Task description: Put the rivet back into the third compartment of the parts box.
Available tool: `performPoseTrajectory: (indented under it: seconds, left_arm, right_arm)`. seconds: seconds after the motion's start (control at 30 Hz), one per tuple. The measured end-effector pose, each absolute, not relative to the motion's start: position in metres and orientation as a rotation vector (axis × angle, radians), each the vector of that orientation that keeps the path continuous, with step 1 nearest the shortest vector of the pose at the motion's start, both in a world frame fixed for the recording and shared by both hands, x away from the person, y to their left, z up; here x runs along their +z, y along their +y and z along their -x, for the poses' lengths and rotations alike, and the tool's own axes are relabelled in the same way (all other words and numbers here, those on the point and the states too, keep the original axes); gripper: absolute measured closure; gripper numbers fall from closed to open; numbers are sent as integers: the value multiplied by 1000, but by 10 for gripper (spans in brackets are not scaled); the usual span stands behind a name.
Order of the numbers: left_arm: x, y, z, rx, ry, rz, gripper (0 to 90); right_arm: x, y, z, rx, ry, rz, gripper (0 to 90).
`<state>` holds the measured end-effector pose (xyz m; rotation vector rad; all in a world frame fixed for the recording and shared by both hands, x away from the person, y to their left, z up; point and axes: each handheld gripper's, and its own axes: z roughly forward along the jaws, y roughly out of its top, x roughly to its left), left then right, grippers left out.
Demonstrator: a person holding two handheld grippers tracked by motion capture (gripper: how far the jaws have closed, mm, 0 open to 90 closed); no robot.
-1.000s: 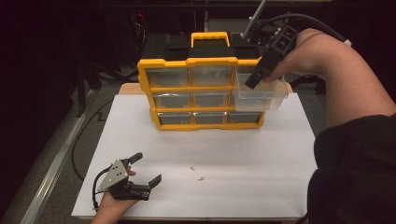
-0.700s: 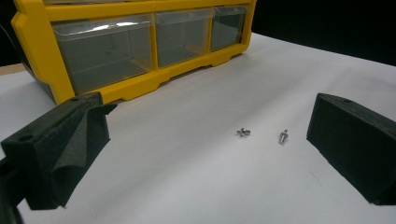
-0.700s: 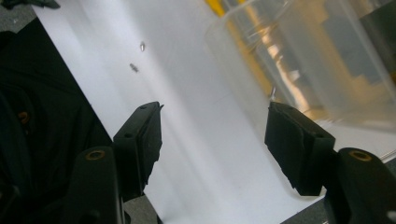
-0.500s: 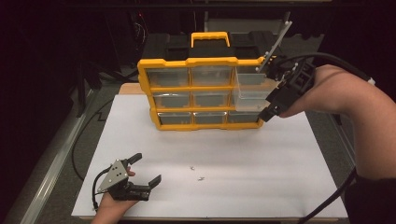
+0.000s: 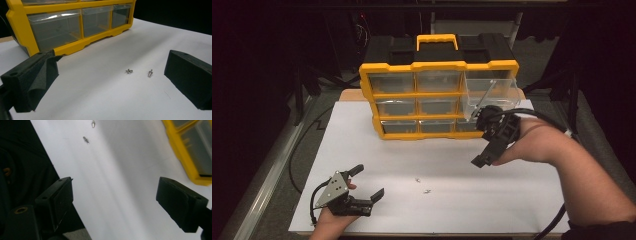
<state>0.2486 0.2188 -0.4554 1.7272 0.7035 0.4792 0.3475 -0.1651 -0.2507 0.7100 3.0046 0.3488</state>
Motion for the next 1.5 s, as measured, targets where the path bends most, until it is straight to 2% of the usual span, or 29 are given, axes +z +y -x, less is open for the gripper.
performPoseTrajectory:
  seconds: [0.27, 0.5, 0.57, 0.67, 0.8, 0.83, 0.93, 1.03, 1.07, 1.1, 1.13, 1.2, 1.23, 1.33, 1.5]
  left_arm:
    - [-455, 220, -250, 481, 710, -1721, 3]
    - [-455, 220, -250, 483, 716, -1720, 3]
    - [-455, 221, -250, 485, 716, -1719, 3]
    - [-455, 221, -250, 482, 723, -1714, 3]
    - [-456, 220, -251, 474, 721, -1716, 3]
    - [-456, 220, -251, 470, 718, -1724, 3]
    - [-456, 219, -251, 470, 710, -1725, 3]
    - [-456, 220, -250, 472, 709, -1719, 3]
    - [-456, 220, -250, 472, 709, -1719, 3]
    - [-455, 220, -250, 470, 711, -1716, 3]
    - [-456, 220, -250, 468, 711, -1713, 3]
    - [-456, 220, -250, 469, 710, -1714, 3]
    - [-456, 220, -250, 469, 709, -1715, 3]
    - [-456, 221, -251, 468, 713, -1708, 3]
    - [-455, 221, -251, 463, 712, -1704, 3]
  right_arm:
    - [-327, -149, -352, 316, 3029, -712, 0]
    - [-389, -136, -354, 327, 3018, -715, 20]
    - [-396, -132, -354, 335, 3025, -699, 34]
    - [-416, -113, -355, 386, 3051, -670, 109]
    - [-423, -96, -357, 431, 3063, -634, 173]
    - [-423, -84, -359, 469, 3067, -608, 230]
    - [-424, -69, -361, 525, 3066, -570, 326]
    - [-428, -55, -362, 535, 3071, -530, 477]
    - [-428, -55, -362, 535, 3071, -530, 477]
    - [-431, -48, -364, 524, 3077, -506, 555]
    - [-432, -45, -365, 530, 3075, -508, 589]
    - [-433, -42, -367, 522, 3076, -499, 617]
    - [-435, -37, -369, 495, 3062, -494, 661]
    - [-440, -30, -371, 441, 3077, -491, 691]
    - [-442, -29, -370, 416, 3041, -441, 826]
